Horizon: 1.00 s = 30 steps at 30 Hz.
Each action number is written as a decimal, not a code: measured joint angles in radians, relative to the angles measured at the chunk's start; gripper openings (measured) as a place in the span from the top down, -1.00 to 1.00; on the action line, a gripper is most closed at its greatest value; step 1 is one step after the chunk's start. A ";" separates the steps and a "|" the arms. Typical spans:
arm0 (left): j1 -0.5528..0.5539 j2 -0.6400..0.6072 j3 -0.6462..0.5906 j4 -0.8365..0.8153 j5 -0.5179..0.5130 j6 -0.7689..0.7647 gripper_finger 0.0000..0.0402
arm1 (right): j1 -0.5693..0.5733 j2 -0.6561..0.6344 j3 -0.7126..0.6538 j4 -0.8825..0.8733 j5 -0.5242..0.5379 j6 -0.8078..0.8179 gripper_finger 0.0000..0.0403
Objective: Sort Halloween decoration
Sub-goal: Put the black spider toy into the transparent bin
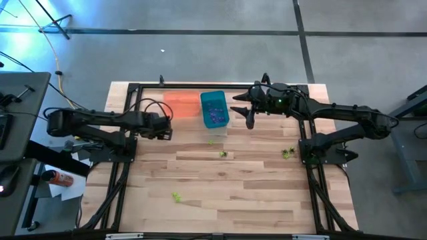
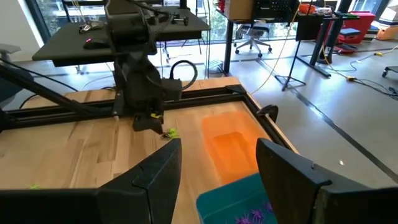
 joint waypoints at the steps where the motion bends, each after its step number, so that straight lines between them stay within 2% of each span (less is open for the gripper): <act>1: 0.004 0.007 -0.006 0.002 0.000 0.001 0.16 | 0.000 0.000 0.000 -0.001 0.011 0.000 -0.01; 5: 0.016 0.043 -0.030 0.043 0.012 0.040 0.17 | 0.000 0.000 0.000 -0.015 0.049 0.003 -0.01; 11: 0.040 0.117 -0.033 0.132 0.009 0.090 0.17 | 0.000 0.000 0.000 -0.027 0.050 0.004 -0.01; 15: 0.046 0.160 -0.029 0.120 0.068 0.109 0.17 | 0.000 0.000 0.000 -0.033 0.050 0.047 -0.01; 20: 0.032 0.178 -0.028 0.100 0.064 0.126 0.20 | 0.000 0.001 0.000 -0.061 0.050 0.055 -0.01; 23: 0.032 0.175 -0.022 0.100 0.081 0.149 0.34 | 0.000 0.001 0.000 -0.069 0.050 0.055 -0.01; 28: 0.030 0.171 0.002 0.066 0.130 0.247 0.84 | 0.001 0.001 0.000 -0.069 0.050 0.054 -0.01; 30: 0.030 0.155 0.007 0.054 0.140 0.282 0.95 | 0.001 0.001 0.000 -0.069 0.050 0.054 -0.01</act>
